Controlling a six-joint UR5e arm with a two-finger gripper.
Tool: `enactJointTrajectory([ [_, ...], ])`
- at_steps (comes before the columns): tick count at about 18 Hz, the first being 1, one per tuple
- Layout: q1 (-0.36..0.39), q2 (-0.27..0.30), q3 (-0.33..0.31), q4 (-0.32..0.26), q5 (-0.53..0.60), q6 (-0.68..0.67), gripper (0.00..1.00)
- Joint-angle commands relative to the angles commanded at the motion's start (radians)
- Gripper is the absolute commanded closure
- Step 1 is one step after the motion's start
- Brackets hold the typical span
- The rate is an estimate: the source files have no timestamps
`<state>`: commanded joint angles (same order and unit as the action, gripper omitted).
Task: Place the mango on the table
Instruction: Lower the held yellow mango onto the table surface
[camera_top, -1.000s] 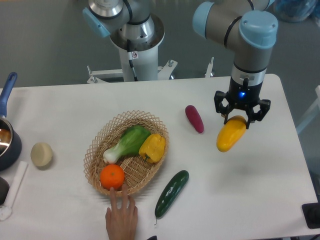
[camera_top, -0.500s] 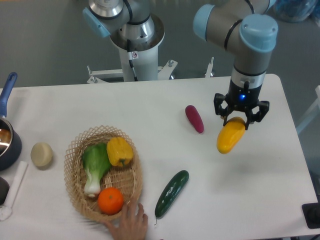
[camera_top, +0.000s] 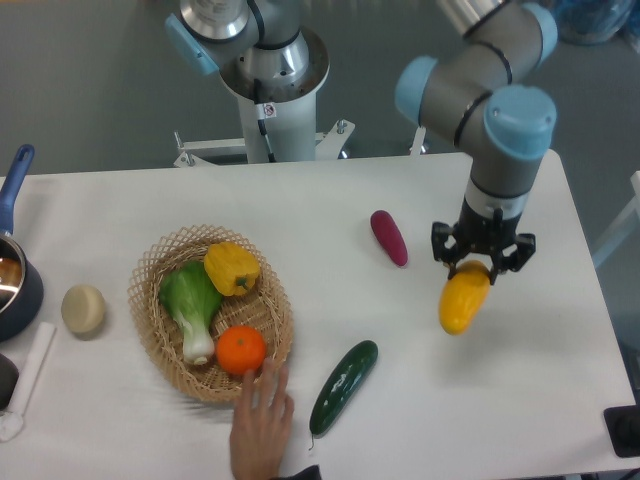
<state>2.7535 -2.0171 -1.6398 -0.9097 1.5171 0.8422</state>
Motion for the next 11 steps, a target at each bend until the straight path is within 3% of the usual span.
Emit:
enactJointTrajectory([
  [11, -0.003, -0.12, 0.072, 0.015, 0.002, -0.024, 0.44],
])
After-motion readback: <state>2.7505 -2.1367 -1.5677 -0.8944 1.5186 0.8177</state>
